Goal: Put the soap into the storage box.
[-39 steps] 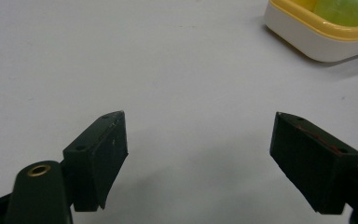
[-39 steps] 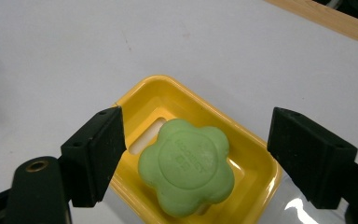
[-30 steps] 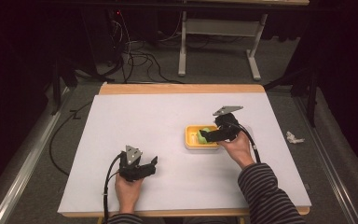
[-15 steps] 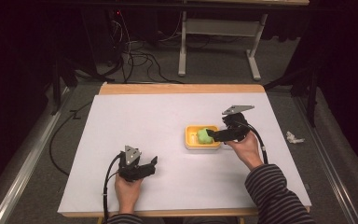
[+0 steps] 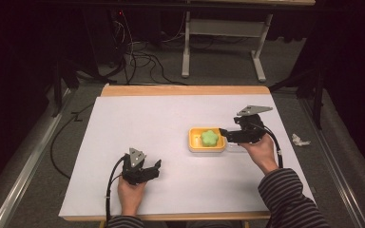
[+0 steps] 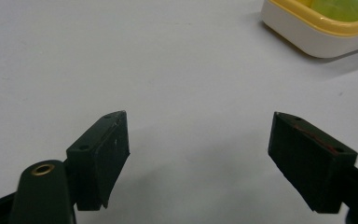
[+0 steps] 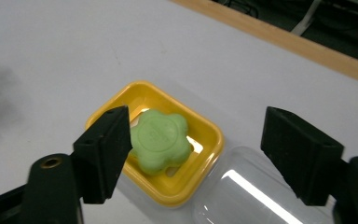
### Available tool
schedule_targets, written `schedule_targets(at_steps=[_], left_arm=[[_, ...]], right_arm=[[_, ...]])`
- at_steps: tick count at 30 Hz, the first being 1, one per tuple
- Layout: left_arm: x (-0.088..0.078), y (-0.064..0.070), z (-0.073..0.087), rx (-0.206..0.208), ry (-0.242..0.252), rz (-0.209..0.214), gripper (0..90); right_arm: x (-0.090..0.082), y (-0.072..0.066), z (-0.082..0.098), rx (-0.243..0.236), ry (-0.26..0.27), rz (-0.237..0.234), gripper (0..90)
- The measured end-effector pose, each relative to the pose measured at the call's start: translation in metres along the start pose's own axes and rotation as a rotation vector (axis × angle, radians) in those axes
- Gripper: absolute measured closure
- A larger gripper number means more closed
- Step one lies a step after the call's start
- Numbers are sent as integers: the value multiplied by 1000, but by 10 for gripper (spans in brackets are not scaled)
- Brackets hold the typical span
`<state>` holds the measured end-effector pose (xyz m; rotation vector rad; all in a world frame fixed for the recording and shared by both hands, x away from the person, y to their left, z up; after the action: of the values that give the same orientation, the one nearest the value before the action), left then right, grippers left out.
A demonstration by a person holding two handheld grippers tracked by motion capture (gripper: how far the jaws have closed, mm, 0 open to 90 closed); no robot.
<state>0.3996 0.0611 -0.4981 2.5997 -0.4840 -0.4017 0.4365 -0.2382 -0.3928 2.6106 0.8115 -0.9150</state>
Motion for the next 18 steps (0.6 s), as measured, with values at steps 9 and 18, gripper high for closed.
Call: schedule_targets(at_steps=[9,18], left_arm=[[-1,0,-2,-12,20,-1,201],[1,-2,-3,-35,8,-10,197]], right_arm=[[-34,14,13,34,76,23,287],[-59,16,29,53,92,46,293]])
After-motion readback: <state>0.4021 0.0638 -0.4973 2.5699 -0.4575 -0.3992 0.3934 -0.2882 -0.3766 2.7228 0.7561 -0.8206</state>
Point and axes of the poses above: each handheld gripper's, and its own axes: x roughly forward along the jaws, z roughly out of its underside, y roughly to its right, the point moved 4 cm from there along x, roughly forward along the jaws, and after that the axes turned 3 degrees about -x, right-handed, at the moved point
